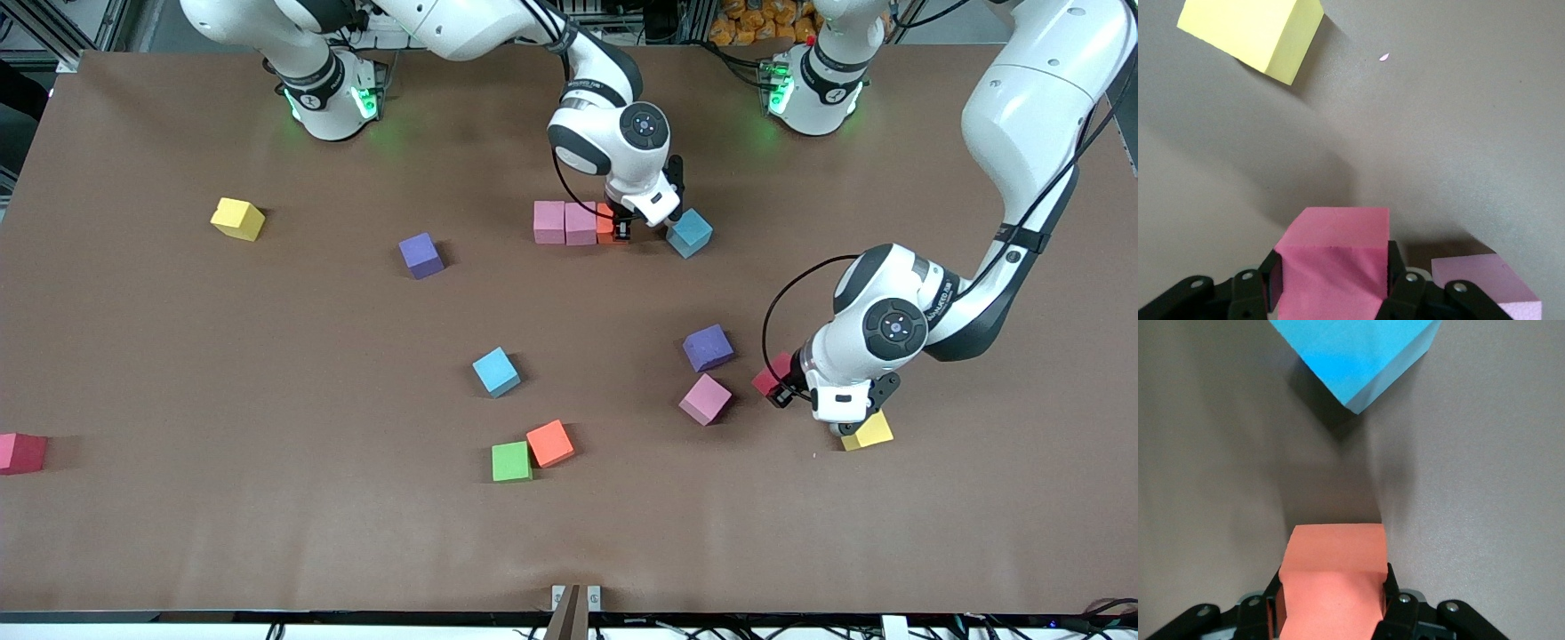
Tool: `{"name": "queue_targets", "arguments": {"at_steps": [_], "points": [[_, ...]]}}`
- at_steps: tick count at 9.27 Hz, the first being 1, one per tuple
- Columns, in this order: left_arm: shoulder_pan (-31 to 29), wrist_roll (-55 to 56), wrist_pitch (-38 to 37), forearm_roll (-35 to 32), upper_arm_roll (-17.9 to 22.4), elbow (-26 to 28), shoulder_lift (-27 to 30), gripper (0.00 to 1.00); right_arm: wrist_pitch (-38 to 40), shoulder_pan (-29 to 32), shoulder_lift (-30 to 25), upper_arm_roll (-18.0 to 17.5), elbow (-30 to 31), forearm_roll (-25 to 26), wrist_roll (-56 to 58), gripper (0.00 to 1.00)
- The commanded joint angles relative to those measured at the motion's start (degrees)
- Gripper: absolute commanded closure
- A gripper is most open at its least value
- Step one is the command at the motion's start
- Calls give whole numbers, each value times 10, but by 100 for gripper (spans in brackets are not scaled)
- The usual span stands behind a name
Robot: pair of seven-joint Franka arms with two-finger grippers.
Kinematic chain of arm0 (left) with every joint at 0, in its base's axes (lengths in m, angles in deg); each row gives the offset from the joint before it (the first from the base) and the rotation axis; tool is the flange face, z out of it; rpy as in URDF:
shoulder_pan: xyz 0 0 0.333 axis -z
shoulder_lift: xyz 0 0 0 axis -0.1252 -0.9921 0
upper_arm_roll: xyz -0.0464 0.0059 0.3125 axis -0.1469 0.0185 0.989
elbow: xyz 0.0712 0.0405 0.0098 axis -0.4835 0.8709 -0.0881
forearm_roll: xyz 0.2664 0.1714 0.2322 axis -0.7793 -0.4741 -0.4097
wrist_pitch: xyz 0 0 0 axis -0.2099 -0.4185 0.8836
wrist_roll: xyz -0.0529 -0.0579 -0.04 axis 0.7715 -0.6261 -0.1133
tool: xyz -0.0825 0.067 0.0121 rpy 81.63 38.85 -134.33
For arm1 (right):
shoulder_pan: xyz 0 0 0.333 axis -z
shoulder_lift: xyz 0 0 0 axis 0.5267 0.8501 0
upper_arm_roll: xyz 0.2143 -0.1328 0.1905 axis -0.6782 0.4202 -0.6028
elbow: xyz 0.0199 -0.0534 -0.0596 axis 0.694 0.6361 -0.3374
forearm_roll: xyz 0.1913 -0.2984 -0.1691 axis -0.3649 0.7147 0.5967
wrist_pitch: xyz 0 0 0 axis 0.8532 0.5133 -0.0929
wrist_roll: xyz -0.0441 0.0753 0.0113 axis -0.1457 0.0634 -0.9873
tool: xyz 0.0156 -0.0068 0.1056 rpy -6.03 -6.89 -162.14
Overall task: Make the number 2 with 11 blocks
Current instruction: 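Hold the orange cube against the pink cubes while the left gripper holds magenta, then open the right gripper off the orange cube while the left carries magenta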
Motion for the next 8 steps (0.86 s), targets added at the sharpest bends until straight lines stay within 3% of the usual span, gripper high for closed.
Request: {"name": "queue_targets", "arguments": {"at_steps": [1, 8], "points": [[3, -15, -7, 16, 3, 3, 11, 100, 5, 0, 8, -3, -12, 11, 39, 0], [10, -55, -7, 14, 2, 2, 14, 100, 16, 6, 2, -5, -17, 2, 36, 0]]}}
